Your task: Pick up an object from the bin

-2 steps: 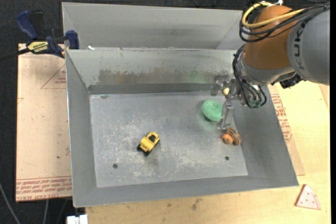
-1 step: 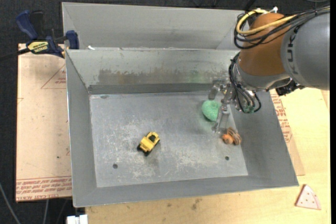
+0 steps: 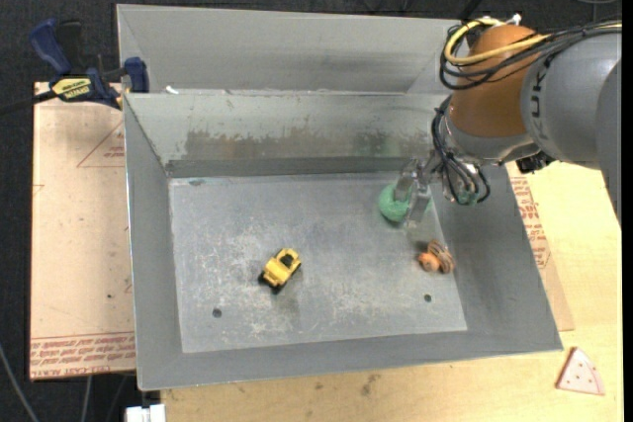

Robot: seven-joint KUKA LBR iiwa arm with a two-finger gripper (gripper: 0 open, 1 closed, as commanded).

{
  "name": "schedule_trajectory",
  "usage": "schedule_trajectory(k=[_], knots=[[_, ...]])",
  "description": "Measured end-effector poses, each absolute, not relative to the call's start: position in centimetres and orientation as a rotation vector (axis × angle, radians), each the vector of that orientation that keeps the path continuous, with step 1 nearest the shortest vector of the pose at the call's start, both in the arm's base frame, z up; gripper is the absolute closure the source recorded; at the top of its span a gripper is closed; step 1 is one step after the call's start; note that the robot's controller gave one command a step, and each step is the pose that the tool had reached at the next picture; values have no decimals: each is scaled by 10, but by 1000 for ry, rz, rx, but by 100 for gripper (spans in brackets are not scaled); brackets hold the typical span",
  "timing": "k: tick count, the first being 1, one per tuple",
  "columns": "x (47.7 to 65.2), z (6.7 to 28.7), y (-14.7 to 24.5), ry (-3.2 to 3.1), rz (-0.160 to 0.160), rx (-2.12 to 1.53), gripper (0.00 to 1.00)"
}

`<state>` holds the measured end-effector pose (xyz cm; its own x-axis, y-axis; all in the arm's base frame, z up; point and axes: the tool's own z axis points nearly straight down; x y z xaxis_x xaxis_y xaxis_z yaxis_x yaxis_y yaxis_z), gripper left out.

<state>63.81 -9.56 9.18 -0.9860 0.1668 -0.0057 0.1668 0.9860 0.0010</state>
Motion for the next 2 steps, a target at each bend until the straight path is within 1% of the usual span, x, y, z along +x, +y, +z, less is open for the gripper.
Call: schedule_trajectory(k=[1, 2], knots=[[638, 92, -95, 3125, 0, 261, 100], [644, 294, -98, 3131, 1, 229, 100]])
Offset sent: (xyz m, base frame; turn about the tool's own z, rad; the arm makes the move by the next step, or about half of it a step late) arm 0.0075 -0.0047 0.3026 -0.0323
